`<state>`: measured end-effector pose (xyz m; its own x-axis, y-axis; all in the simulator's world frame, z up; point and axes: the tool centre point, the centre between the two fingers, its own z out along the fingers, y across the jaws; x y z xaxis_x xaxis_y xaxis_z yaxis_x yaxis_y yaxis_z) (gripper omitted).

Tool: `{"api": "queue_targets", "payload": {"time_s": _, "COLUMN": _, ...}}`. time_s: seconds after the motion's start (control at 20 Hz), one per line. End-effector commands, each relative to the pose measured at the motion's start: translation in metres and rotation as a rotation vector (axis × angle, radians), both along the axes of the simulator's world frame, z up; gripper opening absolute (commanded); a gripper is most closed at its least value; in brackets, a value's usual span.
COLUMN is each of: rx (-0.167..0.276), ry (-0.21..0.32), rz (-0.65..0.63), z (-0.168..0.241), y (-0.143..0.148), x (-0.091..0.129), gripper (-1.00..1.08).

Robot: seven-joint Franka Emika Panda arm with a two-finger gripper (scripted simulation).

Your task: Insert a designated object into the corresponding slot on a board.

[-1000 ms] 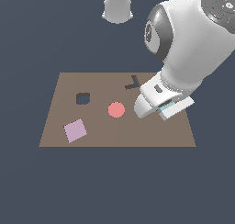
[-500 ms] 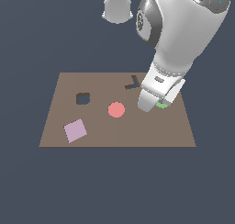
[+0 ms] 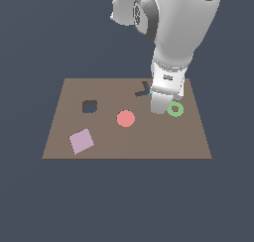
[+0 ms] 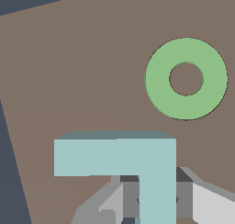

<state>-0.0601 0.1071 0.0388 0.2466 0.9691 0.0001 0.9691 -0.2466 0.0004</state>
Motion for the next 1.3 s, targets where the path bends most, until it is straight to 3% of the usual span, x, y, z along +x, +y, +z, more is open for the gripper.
{"api": "queue_targets", "payload": {"time_s": 0.0, "rx": 0.000, "ry": -0.001, "rz": 0.091, "z": 0.001, "y": -0.008, "x": -0.006, "gripper": -1.00}}
{"api": "queue_targets", "payload": {"time_s": 0.6, "rx": -0.001, "ry": 0.000, "rz": 0.380, "z": 0.001, "y": -0.037, "x": -0.019, "gripper": -1.00}}
{"api": "queue_targets", "payload": {"time_s": 1.25, "rx": -0.001, "ry": 0.000, "rz": 0.486, "z": 0.002, "y": -0.049, "x": -0.020, "gripper": -1.00}}
